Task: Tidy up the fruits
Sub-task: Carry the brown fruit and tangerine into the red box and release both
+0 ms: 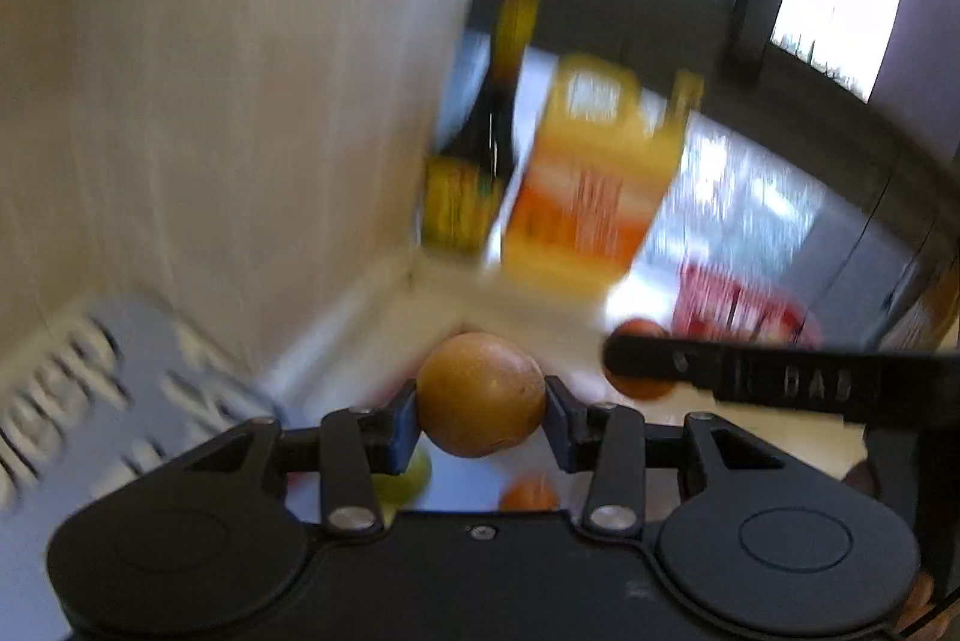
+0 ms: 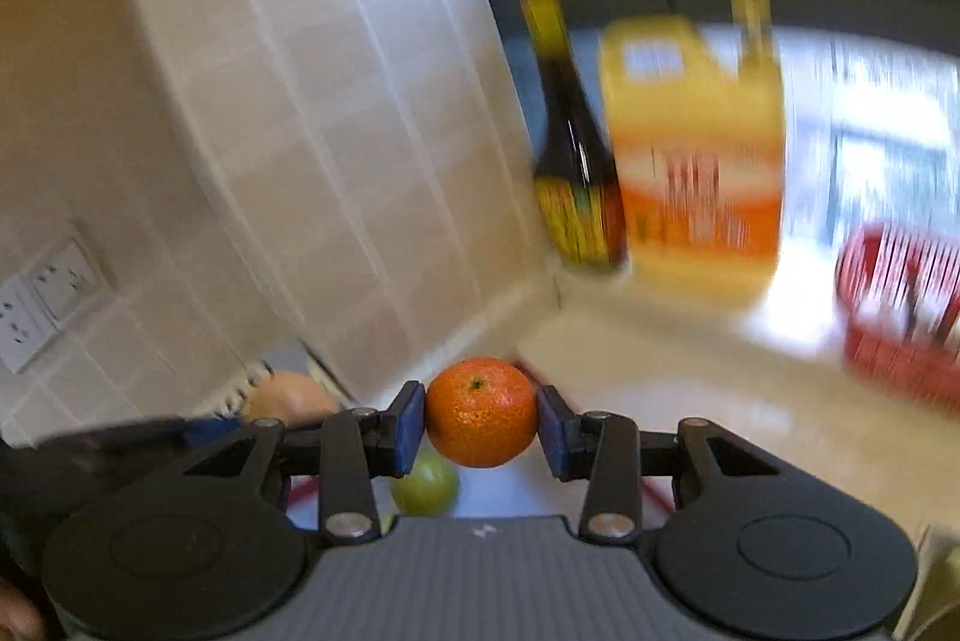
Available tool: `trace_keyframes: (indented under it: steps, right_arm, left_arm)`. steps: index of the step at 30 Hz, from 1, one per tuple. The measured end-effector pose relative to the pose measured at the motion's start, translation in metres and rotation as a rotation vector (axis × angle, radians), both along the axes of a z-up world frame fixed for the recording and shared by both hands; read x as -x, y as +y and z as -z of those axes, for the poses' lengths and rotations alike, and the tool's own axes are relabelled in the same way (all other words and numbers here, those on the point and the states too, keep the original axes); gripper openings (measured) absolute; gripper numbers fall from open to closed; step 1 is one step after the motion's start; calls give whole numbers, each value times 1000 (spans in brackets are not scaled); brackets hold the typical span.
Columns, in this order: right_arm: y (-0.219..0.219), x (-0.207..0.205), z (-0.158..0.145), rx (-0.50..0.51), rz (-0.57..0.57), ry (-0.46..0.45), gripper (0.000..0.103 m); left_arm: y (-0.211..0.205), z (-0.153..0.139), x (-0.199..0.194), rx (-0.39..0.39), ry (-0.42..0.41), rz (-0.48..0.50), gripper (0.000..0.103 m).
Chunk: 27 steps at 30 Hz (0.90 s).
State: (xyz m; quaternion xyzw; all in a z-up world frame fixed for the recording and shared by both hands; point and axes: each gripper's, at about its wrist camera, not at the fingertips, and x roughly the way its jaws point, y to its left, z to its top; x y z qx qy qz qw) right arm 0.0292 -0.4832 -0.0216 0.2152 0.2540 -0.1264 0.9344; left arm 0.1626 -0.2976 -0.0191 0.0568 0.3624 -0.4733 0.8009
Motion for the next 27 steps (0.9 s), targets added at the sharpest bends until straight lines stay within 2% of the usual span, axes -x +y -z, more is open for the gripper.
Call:
trace_keyframes:
  steps: [2, 5, 8, 11, 17, 19, 22, 27]
  right_arm:
    - [-3, -12, 19, -54, 2, 50, 42]
    - [-3, -39, 41, -72, 12, 96, 42]
    - [3, -57, 56, -63, 33, 146, 42]
    - [0, -72, 68, -132, 67, 187, 42]
    - [-9, -77, 90, -211, 94, 212, 43]
    - [-9, -75, 91, -226, 99, 217, 44]
    - [-8, -70, 84, -217, 103, 215, 44]
    - [-5, -51, 60, -198, 115, 173, 44]
  left_arm:
    - [-14, 24, 5, -78, -1, 18, 50]
    - [-38, 42, 14, -166, -91, 70, 50]
    - [-50, 52, 16, -211, -79, 120, 51]
    - [-50, 59, 14, -241, -66, 135, 51]
    - [-62, 58, 10, -246, -52, 153, 54]
    - [-58, 56, 8, -229, -31, 150, 63]
    - [-46, 44, 8, -197, -35, 120, 70]
    - [-9, 9, 2, -136, -47, 62, 71]
